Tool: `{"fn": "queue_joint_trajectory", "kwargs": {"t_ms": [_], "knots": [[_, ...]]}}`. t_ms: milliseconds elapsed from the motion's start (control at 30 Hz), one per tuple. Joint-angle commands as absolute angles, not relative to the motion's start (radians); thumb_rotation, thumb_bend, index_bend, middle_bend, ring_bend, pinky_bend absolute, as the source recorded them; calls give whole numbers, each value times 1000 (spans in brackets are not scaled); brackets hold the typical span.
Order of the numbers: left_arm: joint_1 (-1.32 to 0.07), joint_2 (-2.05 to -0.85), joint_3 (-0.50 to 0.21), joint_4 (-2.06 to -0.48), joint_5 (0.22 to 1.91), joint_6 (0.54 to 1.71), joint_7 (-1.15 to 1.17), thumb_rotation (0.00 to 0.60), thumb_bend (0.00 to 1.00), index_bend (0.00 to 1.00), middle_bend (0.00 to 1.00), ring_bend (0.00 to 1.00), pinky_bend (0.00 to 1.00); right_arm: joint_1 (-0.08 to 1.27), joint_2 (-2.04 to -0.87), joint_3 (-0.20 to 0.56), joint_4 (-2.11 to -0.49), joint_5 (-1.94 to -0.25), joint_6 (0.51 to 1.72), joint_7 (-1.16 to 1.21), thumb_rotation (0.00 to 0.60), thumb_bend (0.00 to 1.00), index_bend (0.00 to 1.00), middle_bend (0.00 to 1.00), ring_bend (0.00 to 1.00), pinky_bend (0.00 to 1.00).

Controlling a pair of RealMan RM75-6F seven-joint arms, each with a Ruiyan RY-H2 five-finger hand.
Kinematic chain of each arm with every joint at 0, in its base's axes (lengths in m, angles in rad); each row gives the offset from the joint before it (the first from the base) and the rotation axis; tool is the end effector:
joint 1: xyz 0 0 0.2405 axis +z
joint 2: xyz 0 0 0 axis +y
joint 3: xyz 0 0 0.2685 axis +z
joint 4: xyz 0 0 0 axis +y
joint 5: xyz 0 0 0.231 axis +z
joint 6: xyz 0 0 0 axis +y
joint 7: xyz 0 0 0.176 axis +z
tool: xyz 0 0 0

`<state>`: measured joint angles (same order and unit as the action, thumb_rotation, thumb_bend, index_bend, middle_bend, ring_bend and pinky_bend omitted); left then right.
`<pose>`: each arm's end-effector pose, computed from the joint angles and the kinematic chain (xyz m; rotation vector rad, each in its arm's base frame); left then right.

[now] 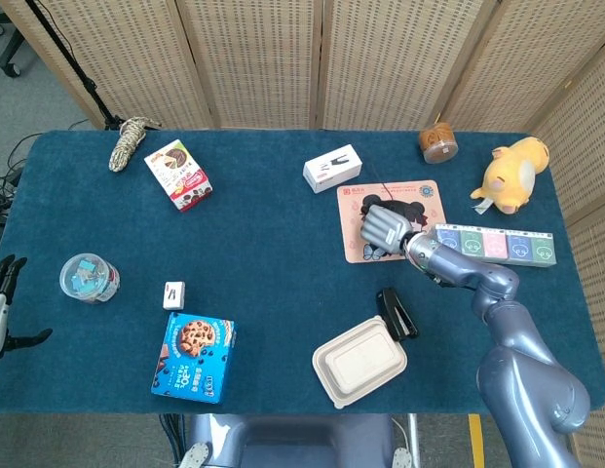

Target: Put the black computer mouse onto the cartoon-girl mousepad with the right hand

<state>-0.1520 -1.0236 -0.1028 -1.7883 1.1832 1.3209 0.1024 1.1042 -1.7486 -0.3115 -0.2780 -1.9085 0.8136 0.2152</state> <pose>-0.3375 0.2399 0.1564 -1.2497 -1.0885 -0.7399 -0.1852 -0.5295 -0.0298 2.3454 0.3091 0.2284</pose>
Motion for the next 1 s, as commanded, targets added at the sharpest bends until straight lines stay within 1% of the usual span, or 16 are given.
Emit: {"fn": "queue_joint_trajectory", "kwargs": {"t_ms": [33,233,300,333,367,400,500,600,700,833,1000], "knots": [[-152,-1026,-106,-1787,1175,1321,106,600,58,0,0,0,0,1097,-1781,-343,-219,-1933,809,257,600,164,607,442,224,345],[-157,-1032,-111,-1781,1151,1314,117,600,58,0,0,0,0,1086,-1792,-366,-175,-1947,811,302,600,163,602,438,220,345],[-158,-1034,-111,-1780,1145,1311,120,600,58,0,0,0,0,1084,-1794,-371,-166,-1950,813,307,600,163,569,419,204,342],[-159,-1034,-112,-1780,1143,1310,122,600,57,0,0,0,0,1083,-1795,-372,-161,-1950,814,310,600,163,544,404,192,339],[-160,-1035,-111,-1780,1142,1309,123,600,57,0,0,0,0,1082,-1795,-372,-157,-1949,815,313,600,163,492,368,168,329],[-160,-1036,-111,-1781,1142,1310,124,600,57,0,0,0,0,1081,-1796,-371,-155,-1948,816,316,600,163,430,319,134,312],[-159,-1037,-109,-1783,1144,1311,128,600,58,0,0,0,0,1081,-1802,-363,-130,-1939,809,286,600,164,291,187,40,257],[-159,-1037,-108,-1784,1146,1312,129,600,58,0,0,0,0,1082,-1804,-360,-128,-1934,800,272,600,164,210,101,1,229],[-158,-1036,-108,-1784,1147,1314,127,600,58,0,0,0,0,1083,-1804,-365,-125,-1938,788,255,600,163,179,63,0,209],[-157,-1034,-110,-1783,1145,1315,122,600,58,0,0,0,0,1082,-1800,-365,-127,-1935,781,242,600,164,147,41,0,185],[-160,-1034,-109,-1782,1144,1309,124,600,58,0,0,0,0,1092,-1779,-365,-137,-1936,812,215,600,163,126,21,0,166]]}}
